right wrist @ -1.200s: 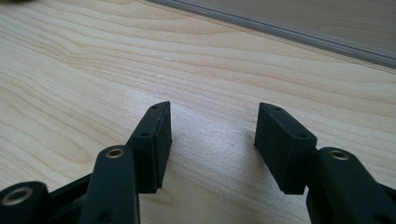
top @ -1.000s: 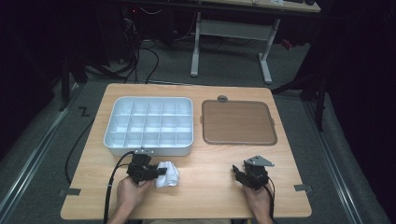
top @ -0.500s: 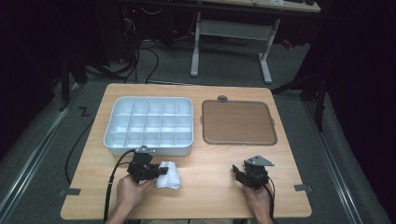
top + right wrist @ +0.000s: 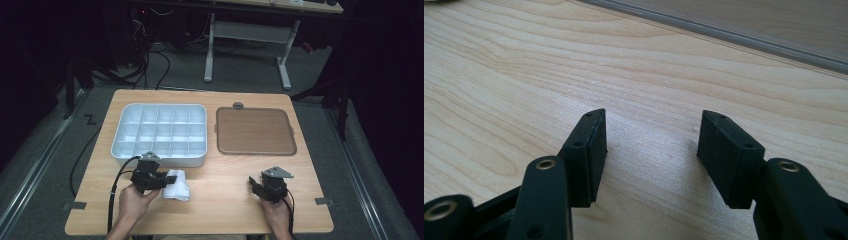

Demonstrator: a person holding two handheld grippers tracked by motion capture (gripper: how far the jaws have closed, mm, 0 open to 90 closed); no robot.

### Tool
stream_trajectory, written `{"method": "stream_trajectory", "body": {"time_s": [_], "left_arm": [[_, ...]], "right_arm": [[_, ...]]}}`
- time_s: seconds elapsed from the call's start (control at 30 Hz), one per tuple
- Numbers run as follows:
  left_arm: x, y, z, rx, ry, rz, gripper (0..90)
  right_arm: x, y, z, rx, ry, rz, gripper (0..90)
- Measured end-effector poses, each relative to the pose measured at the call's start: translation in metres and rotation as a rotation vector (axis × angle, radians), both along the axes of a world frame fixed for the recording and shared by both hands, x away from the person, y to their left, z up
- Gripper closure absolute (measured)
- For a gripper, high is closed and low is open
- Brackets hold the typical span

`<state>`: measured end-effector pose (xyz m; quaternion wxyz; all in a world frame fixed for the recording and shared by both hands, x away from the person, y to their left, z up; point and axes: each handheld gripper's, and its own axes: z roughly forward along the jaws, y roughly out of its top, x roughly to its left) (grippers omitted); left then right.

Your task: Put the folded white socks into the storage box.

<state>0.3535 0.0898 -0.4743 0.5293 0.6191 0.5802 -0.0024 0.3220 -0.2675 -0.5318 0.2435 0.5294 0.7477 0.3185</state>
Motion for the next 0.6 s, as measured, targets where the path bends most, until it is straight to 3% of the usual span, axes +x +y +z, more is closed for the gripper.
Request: {"method": "stream_trajectory", "body": {"time_s": [0.6], "left_arm": [[0.001, 0.007, 0.024, -0.036, -0.039, -0.010, 73.2]], "right_arm": [[0.000, 0.000, 0.000, 0.000, 0.000, 0.000, 45.9]]}}
